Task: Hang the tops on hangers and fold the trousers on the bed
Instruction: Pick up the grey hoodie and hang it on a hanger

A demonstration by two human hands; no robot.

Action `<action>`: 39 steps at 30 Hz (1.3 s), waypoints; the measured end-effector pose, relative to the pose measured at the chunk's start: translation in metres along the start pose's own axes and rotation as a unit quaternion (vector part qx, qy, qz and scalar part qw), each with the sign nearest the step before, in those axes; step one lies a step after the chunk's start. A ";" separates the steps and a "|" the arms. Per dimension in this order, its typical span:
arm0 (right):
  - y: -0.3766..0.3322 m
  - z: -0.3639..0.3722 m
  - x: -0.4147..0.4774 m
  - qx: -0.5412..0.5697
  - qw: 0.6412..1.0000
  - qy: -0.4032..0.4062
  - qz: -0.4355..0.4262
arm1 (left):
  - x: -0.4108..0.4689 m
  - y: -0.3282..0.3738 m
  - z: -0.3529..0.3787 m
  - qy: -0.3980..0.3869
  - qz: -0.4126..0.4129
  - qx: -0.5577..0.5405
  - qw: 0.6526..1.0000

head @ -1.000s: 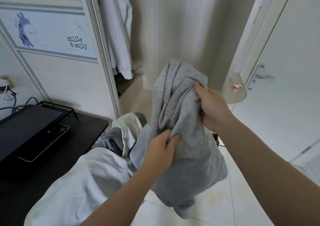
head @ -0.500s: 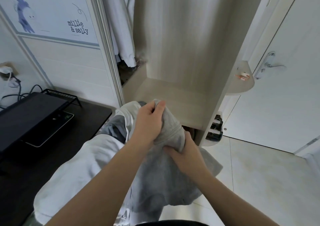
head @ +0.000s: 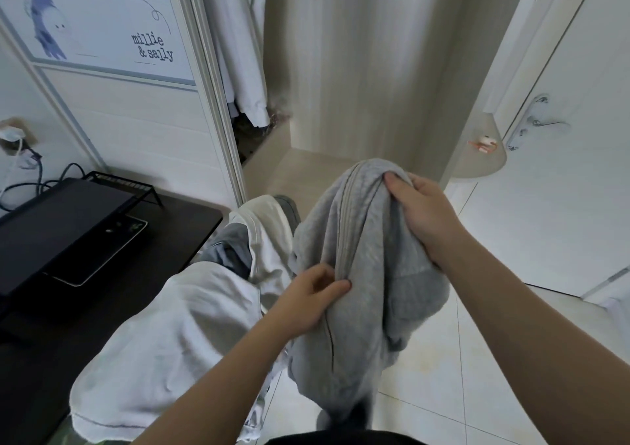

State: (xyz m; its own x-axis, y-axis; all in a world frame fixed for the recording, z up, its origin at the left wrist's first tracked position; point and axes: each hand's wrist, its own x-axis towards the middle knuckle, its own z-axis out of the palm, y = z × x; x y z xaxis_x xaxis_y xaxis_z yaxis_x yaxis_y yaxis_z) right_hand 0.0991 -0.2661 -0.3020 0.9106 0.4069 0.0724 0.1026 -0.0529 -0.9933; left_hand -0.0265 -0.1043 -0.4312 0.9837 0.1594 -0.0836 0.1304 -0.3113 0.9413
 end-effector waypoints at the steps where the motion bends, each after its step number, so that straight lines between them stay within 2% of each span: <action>1: 0.000 -0.003 0.005 -0.012 1.000 0.005 -0.002 | 0.002 0.003 0.000 0.004 0.006 0.012 1.000; 3: 0.006 -0.012 0.014 -0.046 0.999 0.022 0.005 | 0.008 0.011 -0.001 0.021 0.013 0.037 0.999; 5: 0.018 -0.018 0.024 -0.109 0.993 0.032 0.020 | 0.012 0.018 -0.005 0.050 -0.008 0.012 0.999; 7: 0.028 -0.022 0.025 -0.231 0.972 0.019 0.031 | 0.016 0.026 -0.012 0.095 -0.029 -0.049 0.994; 9: 0.035 -0.020 0.012 -0.330 0.944 -0.008 -0.004 | 0.020 0.033 -0.020 0.142 -0.053 -0.098 0.984; 12: 0.047 0.004 -0.034 -0.301 0.949 -0.060 -0.063 | 0.024 0.042 -0.024 0.180 -0.090 -0.138 0.970; 16: 0.083 0.054 -0.089 -0.331 0.937 -0.106 -0.031 | 0.028 0.049 -0.014 0.199 -0.117 -0.181 0.956; 18: 0.102 0.060 -0.091 -0.329 0.941 -0.080 -0.019 | 0.031 0.050 -0.015 0.201 -0.123 -0.202 0.951; 20: 0.110 0.051 -0.080 -0.324 0.943 -0.067 -0.043 | 0.032 0.050 -0.019 0.198 -0.125 -0.226 0.946; 24: 0.098 0.025 -0.047 -0.317 0.938 -0.125 -0.069 | 0.034 0.043 -0.031 0.212 -0.129 -0.222 0.943; 27: 0.074 0.007 -0.022 -0.283 0.942 -0.156 -0.095 | 0.037 0.039 -0.039 0.229 -0.127 -0.186 0.947; 31: 0.048 0.000 -0.002 -0.170 0.975 -0.134 -0.048 | 0.029 0.043 -0.040 0.250 -0.100 -0.202 0.942; 33: 0.040 0.001 0.003 -0.090 0.993 -0.081 -0.012 | 0.020 0.044 -0.033 0.213 -0.097 -0.178 0.956; 36: 0.032 0.004 0.007 0.039 0.997 -0.014 0.064 | 0.000 0.043 -0.015 0.137 -0.108 -0.038 0.984; 39: 0.028 0.009 0.007 0.114 0.988 0.030 0.096 | -0.009 0.046 0.000 0.088 -0.189 -0.098 0.973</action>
State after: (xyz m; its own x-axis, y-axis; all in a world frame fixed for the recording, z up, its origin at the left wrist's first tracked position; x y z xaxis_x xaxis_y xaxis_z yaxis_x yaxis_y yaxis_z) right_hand 0.1049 -0.2563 -0.3303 0.9275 0.3534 -0.1216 -0.1614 0.0852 -0.9832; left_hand -0.0298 -0.1198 -0.3871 0.8315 0.3904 -0.3951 0.4356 -0.0169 0.9000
